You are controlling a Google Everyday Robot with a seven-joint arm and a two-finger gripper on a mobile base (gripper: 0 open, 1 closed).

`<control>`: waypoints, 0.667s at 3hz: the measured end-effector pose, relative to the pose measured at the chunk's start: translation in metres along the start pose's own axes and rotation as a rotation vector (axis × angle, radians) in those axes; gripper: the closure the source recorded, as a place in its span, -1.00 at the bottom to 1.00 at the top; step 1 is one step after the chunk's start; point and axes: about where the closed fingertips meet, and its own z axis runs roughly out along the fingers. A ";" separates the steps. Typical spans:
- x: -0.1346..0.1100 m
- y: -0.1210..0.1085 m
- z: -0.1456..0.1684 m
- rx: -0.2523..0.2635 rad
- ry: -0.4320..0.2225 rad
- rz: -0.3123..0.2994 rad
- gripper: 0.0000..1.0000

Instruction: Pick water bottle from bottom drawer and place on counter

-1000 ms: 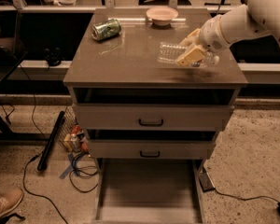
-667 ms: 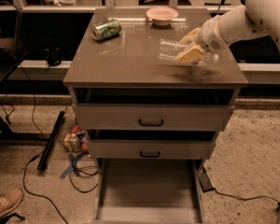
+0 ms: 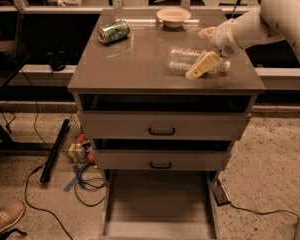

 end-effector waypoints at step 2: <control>0.007 -0.001 -0.008 0.025 -0.007 0.026 -1.00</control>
Offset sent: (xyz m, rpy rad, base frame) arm -0.0093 -0.0359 0.0079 0.0389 -0.0209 -0.0988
